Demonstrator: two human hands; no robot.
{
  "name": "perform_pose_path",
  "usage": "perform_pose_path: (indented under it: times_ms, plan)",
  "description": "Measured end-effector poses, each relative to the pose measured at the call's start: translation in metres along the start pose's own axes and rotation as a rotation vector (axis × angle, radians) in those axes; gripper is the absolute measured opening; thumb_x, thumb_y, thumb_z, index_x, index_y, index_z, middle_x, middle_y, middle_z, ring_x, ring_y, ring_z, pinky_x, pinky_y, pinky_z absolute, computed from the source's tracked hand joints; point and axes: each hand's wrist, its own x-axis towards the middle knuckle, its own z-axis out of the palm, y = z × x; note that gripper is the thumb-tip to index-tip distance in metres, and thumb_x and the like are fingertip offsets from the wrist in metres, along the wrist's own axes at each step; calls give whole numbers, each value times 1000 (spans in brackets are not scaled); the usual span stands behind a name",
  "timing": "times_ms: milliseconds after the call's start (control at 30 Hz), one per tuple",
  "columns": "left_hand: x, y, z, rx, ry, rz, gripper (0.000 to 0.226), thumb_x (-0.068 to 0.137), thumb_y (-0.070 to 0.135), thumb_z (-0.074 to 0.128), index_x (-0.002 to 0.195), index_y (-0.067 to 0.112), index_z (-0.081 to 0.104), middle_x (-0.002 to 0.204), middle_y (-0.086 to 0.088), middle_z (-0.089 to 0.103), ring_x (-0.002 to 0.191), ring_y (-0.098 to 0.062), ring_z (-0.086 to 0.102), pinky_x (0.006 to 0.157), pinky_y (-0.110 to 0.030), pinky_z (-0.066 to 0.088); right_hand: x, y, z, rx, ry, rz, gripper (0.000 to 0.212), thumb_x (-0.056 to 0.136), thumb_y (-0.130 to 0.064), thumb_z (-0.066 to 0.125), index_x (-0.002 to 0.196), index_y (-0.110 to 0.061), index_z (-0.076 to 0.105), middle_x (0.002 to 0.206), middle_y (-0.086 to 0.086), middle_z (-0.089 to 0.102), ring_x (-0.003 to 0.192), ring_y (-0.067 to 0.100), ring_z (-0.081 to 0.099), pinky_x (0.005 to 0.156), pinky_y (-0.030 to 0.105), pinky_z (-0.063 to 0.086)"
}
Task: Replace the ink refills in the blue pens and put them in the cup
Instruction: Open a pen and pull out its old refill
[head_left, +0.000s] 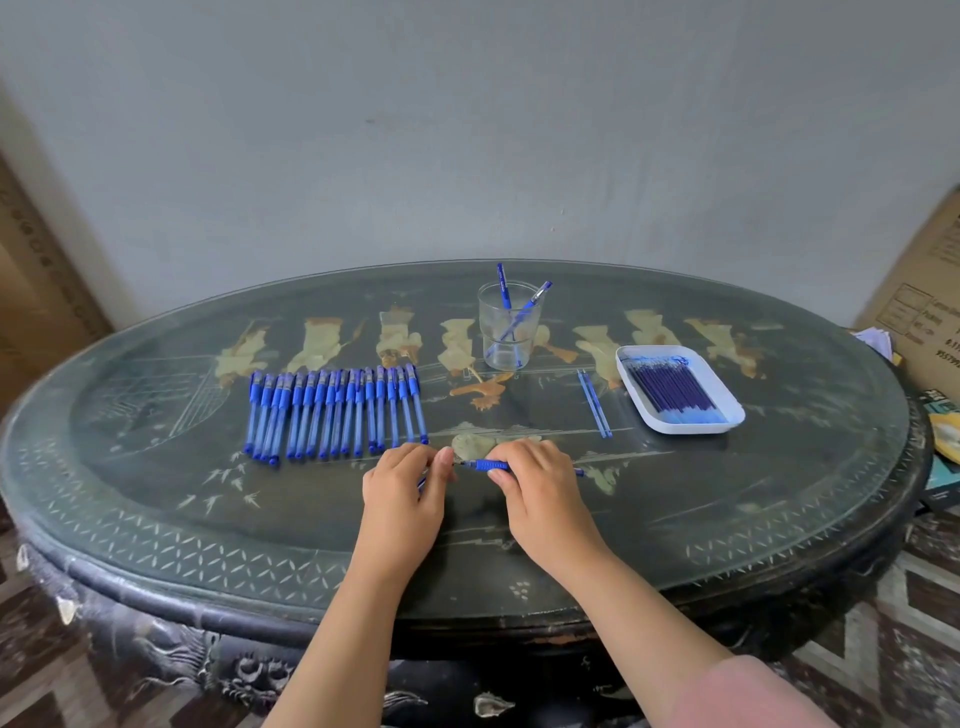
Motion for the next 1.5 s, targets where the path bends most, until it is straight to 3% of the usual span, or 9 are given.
perform_pose_path:
  times_ms: [167,267,333,500,633,733,967,1167,1500]
  plan:
    - [-2,8,-3,-30,16,-34,11,95,24,59,85,27,62,84,18,62,91,-5,57,90,-42,46,0,0,0,-13,9,-12,25,94,-27,37,97,-17,60,93,-7,62,83,19,51,75,35,45]
    - [-3,12,-7,-78,54,-83,16,89,9,64,84,24,65,83,16,64,89,0,57,82,-11,40,0,1,1,-11,9,-4,19,95,-23,42,98,-18,60,93,-7,62,83,19,50,74,36,45]
    - [-4,14,-10,-126,132,-147,17,86,3,63,84,20,68,83,10,65,86,0,57,73,-2,36,0,2,2,-13,16,11,15,94,-18,47,98,-17,61,93,-6,62,83,20,51,75,37,46]
    - [-5,14,-11,-100,162,-165,18,81,3,64,79,21,67,82,8,65,85,-3,57,76,-4,37,-1,1,1,-10,40,29,29,96,-29,34,99,-17,60,93,-6,61,83,18,50,76,35,45]
    - [-8,10,-5,62,85,-38,10,75,16,61,82,18,67,82,10,62,85,-15,58,82,-32,45,-1,1,1,-10,53,42,29,96,-29,35,99,-17,61,94,-6,61,83,18,51,76,36,47]
    - [-8,7,-2,157,45,31,13,73,8,70,83,15,69,82,5,64,82,-18,58,77,-42,51,-1,1,0,-13,53,50,28,96,-29,35,99,-17,60,94,-6,61,83,18,51,77,35,46]
    - [-6,6,-1,236,62,67,19,69,6,74,83,15,64,74,8,63,70,-19,57,69,-40,51,-1,1,-1,-4,43,59,13,93,-17,49,99,-16,61,94,-5,61,84,19,52,78,35,46]
    - [-5,-1,2,336,78,132,10,68,19,66,76,19,72,73,8,67,70,-22,58,65,-40,51,-1,0,-1,-17,44,66,15,93,-19,48,99,-16,61,94,-6,61,83,18,51,77,33,44]
    - [-2,-4,6,385,102,97,21,66,11,83,82,23,76,81,5,60,81,-23,53,69,-32,37,-1,-4,-4,-15,23,74,30,94,-29,33,99,-17,60,94,-6,60,83,18,51,77,36,46]
